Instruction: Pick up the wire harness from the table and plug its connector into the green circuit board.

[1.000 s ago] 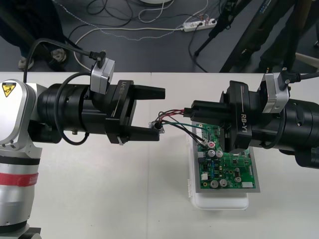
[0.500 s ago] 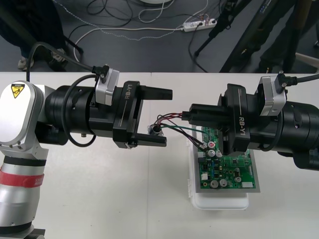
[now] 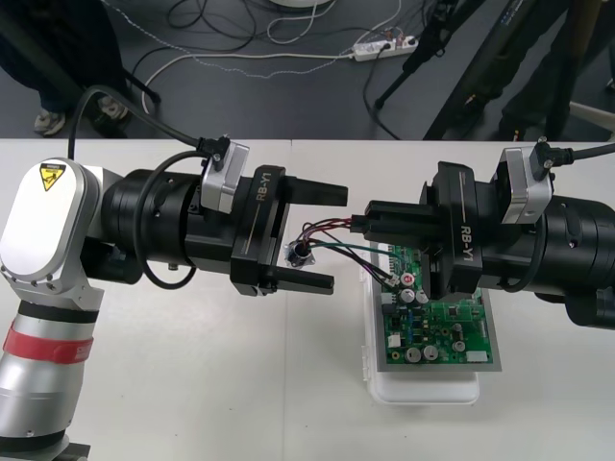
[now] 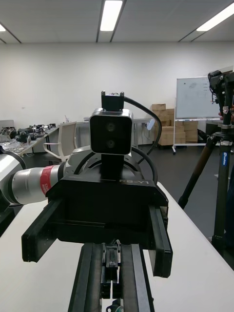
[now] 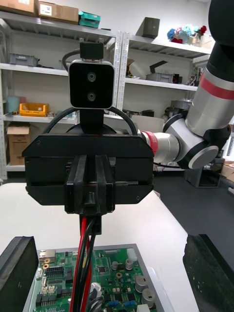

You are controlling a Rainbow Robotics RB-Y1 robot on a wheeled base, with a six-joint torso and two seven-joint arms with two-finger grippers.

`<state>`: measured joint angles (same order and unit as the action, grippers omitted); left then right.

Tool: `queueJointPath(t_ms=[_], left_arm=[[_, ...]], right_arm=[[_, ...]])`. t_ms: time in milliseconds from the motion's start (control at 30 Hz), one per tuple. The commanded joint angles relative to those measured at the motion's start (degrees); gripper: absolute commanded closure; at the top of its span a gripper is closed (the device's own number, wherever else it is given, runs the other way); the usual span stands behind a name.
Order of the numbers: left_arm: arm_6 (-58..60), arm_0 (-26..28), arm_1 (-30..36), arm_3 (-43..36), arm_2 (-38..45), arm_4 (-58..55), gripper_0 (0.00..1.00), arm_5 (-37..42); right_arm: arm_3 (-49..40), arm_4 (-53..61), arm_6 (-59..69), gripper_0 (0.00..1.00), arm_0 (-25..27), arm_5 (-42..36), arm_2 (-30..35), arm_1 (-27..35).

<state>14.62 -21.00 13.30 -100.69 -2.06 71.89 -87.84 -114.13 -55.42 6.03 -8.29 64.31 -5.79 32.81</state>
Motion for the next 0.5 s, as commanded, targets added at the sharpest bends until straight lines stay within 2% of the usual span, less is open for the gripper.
queueJointPath(t_ms=[33, 500], left_arm=[[-3.28, -2.38, -1.44, -0.56, -1.63, 0.09, 0.12, 3.46], [-4.77, -2.46, -1.35, -0.64, -1.89, 0.18, 0.14, 5.31]], right_arm=[[-2.15, 1.10, -1.28, 1.00, 0.55, 0.38, -0.81, -0.73], [-2.15, 1.19, -1.46, 1.00, 0.55, 0.38, -0.72, -0.73]])
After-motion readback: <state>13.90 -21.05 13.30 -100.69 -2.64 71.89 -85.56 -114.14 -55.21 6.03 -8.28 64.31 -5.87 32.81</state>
